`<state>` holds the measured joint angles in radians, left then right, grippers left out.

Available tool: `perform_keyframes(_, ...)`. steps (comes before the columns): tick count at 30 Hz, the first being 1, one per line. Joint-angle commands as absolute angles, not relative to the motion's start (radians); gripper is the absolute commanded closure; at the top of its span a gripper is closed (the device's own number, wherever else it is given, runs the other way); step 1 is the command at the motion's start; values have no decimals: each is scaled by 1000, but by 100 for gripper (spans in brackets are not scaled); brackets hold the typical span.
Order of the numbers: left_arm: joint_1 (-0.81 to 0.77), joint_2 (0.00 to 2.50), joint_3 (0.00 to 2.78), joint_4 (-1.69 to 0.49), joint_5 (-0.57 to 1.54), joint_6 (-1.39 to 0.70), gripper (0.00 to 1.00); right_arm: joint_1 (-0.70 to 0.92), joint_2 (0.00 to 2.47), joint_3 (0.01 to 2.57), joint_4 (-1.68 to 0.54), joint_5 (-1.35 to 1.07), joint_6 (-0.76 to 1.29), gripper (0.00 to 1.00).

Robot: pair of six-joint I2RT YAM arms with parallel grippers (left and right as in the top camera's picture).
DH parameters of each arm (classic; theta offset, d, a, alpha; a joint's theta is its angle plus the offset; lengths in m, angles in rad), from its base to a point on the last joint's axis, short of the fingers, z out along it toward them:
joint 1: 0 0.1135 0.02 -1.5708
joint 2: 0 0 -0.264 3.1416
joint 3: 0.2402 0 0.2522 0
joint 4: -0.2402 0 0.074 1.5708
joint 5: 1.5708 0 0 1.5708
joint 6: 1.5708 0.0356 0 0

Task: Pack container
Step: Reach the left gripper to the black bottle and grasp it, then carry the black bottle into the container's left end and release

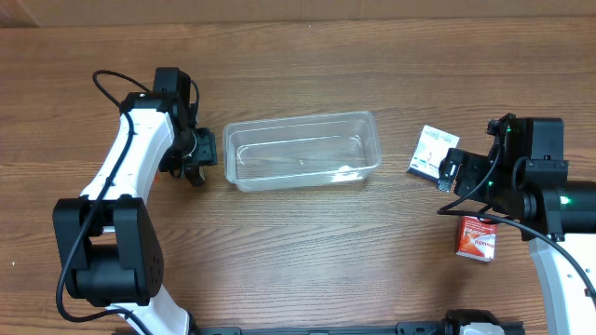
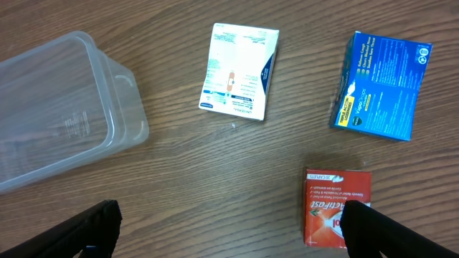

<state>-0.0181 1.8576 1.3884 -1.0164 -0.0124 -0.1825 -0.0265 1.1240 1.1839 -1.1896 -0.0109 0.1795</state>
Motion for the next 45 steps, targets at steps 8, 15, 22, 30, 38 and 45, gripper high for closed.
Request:
perform_keyframes(8,-19,1863,1411,-1069,-11,-184,39,-31,1126,1211,-1191,-2,184,0)
perform_keyframes(15,-19,1863,1411,-1072,-12,-183,51,-31,1126,1211,-1203,-2,184,0)
perform_keyframes(22,-19,1863,1411,-1081,-31,-183,59,-31,1126,1211,-1203,-2,184,0)
perform_keyframes(30,-19,1863,1418,-1089,-55,-183,71,-31,1126,1211,-1203,-2,184,0)
perform_keyframes(38,-20,1863,1566,-1197,-55,-189,86,-31,1126,1211,-1203,-2,184,0)
perform_keyframes(45,-35,1863,1802,-1392,-30,-241,96,-31,1126,1211,-1203,-2,184,0)
